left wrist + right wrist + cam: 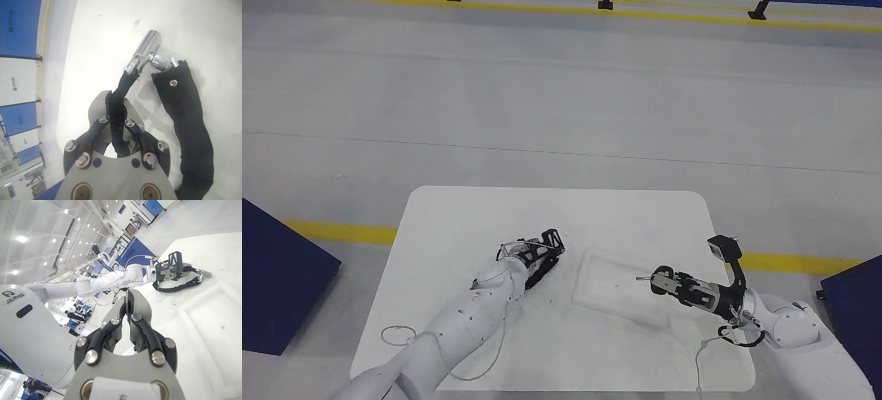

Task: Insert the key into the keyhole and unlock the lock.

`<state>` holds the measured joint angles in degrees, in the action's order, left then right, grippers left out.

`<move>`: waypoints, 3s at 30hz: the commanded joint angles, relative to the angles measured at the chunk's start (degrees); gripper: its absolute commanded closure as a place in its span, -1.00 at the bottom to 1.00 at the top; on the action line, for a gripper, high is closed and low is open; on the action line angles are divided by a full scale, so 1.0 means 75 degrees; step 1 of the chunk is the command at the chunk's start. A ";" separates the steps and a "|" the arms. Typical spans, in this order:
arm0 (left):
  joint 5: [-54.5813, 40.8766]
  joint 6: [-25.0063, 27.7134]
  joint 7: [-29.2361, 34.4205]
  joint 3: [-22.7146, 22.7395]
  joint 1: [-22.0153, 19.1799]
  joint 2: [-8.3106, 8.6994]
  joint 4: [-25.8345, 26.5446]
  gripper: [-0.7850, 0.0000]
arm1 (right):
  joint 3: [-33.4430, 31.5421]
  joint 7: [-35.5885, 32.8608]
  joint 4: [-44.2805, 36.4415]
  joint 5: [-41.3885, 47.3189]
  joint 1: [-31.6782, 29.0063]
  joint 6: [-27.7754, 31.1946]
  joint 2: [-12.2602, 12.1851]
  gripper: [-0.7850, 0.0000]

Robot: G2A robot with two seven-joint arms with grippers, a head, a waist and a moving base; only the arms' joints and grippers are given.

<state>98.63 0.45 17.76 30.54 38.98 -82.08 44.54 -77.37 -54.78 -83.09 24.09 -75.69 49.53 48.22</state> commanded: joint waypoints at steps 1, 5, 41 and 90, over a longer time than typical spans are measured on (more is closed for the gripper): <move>0.0698 -0.0457 0.0336 0.0250 0.0463 0.0318 0.0968 1.00 | 0.0000 0.0000 0.0000 0.0000 0.0000 0.0000 0.0000 1.00; 0.2201 -0.1199 0.1043 0.0825 0.1492 0.0871 0.2720 1.00 | 0.0000 0.0000 0.0000 0.0000 0.0000 0.0000 0.0000 1.00; 0.7114 -0.3178 0.0076 0.2754 0.5387 0.1875 0.6928 1.00 | 0.0000 0.0000 0.0000 0.0000 0.0000 0.0000 0.0000 1.00; -0.0817 -0.1964 -0.4067 0.3257 0.7109 0.1656 0.9144 1.00 | 0.0000 0.0000 0.0000 0.0000 0.0000 0.0000 0.0000 1.00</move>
<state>94.52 -14.59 -12.23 55.46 92.31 -69.48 113.09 -77.37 -54.78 -83.09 24.09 -75.69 49.53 48.22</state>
